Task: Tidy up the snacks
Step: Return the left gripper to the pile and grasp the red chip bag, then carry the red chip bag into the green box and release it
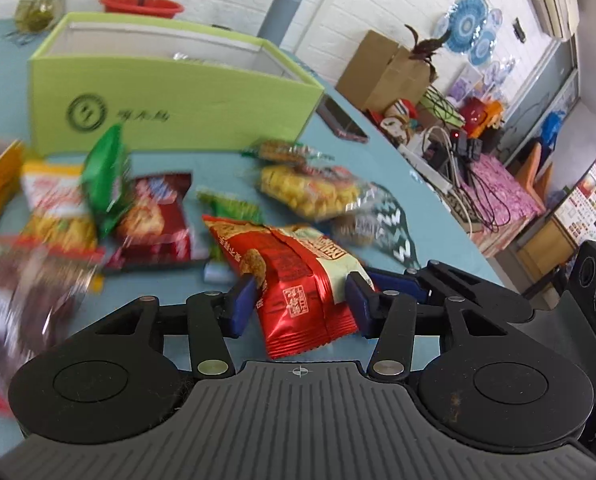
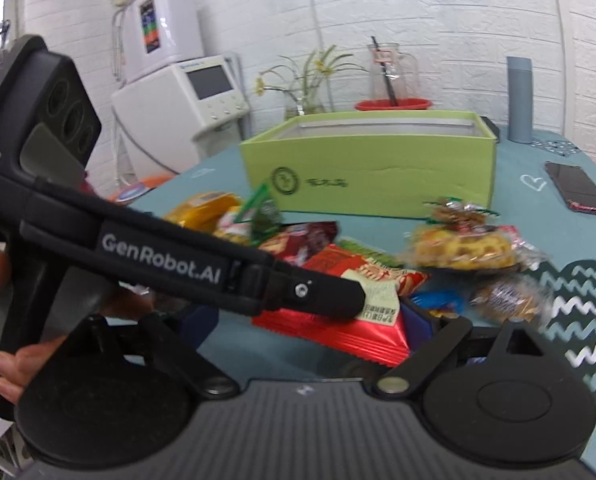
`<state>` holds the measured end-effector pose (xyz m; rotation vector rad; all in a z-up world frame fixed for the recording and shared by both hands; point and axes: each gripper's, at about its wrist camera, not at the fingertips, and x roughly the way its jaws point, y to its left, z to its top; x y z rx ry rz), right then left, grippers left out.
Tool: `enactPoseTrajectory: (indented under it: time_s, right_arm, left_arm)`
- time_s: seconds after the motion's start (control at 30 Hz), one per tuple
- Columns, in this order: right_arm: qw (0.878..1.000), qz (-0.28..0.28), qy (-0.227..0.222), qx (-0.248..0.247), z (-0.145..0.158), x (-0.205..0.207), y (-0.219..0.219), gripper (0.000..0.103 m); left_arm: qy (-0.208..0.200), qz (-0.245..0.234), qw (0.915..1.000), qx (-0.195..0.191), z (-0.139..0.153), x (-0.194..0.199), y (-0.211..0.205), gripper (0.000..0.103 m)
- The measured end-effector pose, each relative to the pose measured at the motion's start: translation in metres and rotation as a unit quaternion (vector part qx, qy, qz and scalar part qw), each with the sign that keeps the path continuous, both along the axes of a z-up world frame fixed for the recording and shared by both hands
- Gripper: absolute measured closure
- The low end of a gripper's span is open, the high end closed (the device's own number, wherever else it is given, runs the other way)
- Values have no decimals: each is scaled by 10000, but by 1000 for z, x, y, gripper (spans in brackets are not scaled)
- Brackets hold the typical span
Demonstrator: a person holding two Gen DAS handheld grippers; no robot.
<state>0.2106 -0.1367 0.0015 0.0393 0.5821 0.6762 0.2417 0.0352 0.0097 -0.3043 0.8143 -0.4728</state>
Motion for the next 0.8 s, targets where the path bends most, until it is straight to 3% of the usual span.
enactPoseTrajectory:
  time_s: [0.13,0.23,0.3,0.4,0.57,0.6,0.63,0.67,0.8]
  right_arm:
    - [9995,287,138,26,-7,-32,5,10]
    - [9997,140,161,-144,-10,-43,4,10]
    - [9998,-22,106,-171,-7,-48,2,10]
    - [9996,-164,95,-185,-6,-48,3,10]
    - [9990,-272,83,-334,-15,-36,8,11]
    - [9989,-256,130,-362,-18,-32,10,14]
    - [9988,-194,262,-357,-23,-27,11,30]
    - [9990,-214,214,-328,-22,-28,11,34]
    - [9992,-150,87,-348,-6,-33,11,40]
  left_arm:
    - [189,-32,9998,70,-13,-37,7,65]
    - [214,121,9996,126,-15,-49,13,53]
    - [60,249,9997,30,-10,-53,20,40]
    - [-79,324,9994,-56,-4,-53,23,34]
    - [101,227,9997,2,-15,-39,14,45]
    - [214,213,9995,10,-21,-37,14,54]
    - [169,212,9996,-25,-24,-37,14,55]
    - [188,176,9997,-33,-25,-37,14,71]
    - [236,195,9994,-168,-14,-38,20,77]
